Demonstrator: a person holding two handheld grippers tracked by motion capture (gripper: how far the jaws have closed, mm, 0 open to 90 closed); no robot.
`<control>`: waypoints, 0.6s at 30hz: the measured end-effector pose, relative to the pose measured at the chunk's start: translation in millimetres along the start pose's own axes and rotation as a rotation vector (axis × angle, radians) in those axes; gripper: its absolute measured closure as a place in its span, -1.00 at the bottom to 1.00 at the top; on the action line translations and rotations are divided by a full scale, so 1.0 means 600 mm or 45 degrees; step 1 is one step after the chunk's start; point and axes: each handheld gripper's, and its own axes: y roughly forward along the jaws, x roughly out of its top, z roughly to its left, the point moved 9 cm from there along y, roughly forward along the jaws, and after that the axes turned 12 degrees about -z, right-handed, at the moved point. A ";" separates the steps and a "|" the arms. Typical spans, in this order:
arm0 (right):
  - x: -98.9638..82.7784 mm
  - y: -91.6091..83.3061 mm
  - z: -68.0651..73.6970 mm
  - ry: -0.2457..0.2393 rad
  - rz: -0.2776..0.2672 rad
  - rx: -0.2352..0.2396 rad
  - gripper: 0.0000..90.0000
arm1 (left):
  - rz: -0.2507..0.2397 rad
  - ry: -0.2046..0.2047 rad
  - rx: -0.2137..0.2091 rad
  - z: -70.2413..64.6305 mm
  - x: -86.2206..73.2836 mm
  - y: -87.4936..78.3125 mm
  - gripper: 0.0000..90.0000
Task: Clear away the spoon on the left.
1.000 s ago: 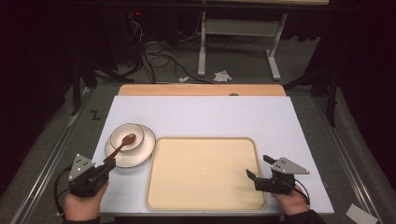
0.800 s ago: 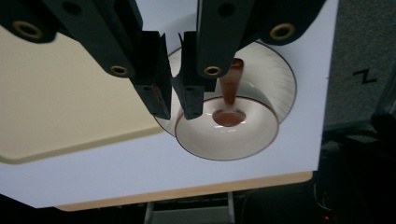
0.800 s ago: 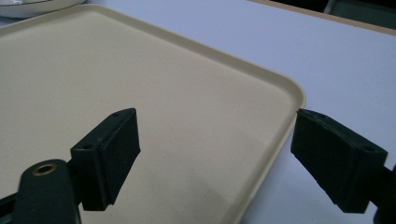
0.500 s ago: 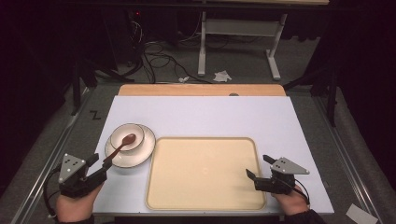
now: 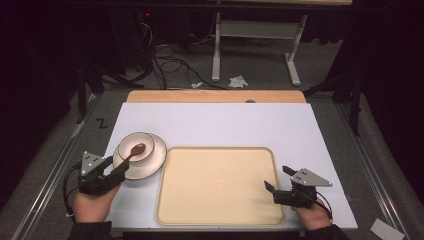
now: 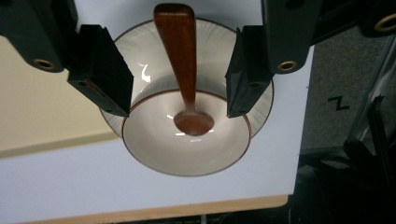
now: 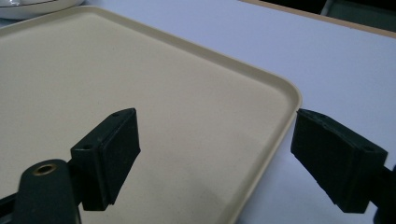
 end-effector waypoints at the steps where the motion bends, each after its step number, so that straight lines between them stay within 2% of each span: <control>1: 0.000 0.000 -0.001 0.003 -0.001 -0.005 -0.63 | 0.016 0.005 0.018 0.003 0.000 0.008 0.02; 4: -0.001 0.001 -0.001 0.001 0.003 -0.001 -0.63 | 0.040 -0.013 0.036 0.009 0.012 0.030 0.10; 8: -0.001 0.001 0.001 -0.002 0.003 0.003 -0.63 | 0.040 -0.028 0.029 0.004 0.018 0.050 0.23; 9: 0.000 0.000 0.001 0.004 0.001 0.000 -0.63 | 0.047 -0.034 0.017 0.000 0.014 0.057 0.29; 10: -0.001 -0.001 0.000 0.005 0.002 -0.003 -0.63 | 0.068 -0.013 0.029 0.000 0.005 0.064 0.33; 12: -0.001 -0.001 -0.001 0.006 0.002 -0.004 -0.63 | 0.081 -0.011 0.025 0.001 -0.001 0.066 0.35; 13: -0.002 -0.001 -0.005 0.010 0.002 -0.007 -0.63 | 0.093 -0.007 0.020 0.002 -0.005 0.067 0.46; 14: -0.002 -0.001 -0.005 0.010 0.002 -0.007 -0.63 | 0.108 -0.001 0.018 0.004 -0.010 0.068 0.46; 15: -0.002 -0.001 -0.005 0.012 0.002 -0.010 -0.63 | 0.125 0.010 0.015 0.005 -0.017 0.067 0.54; 18: -0.001 -0.001 -0.003 -0.002 -0.003 -0.003 -0.63 | 0.134 0.018 0.014 0.005 -0.023 0.065 0.65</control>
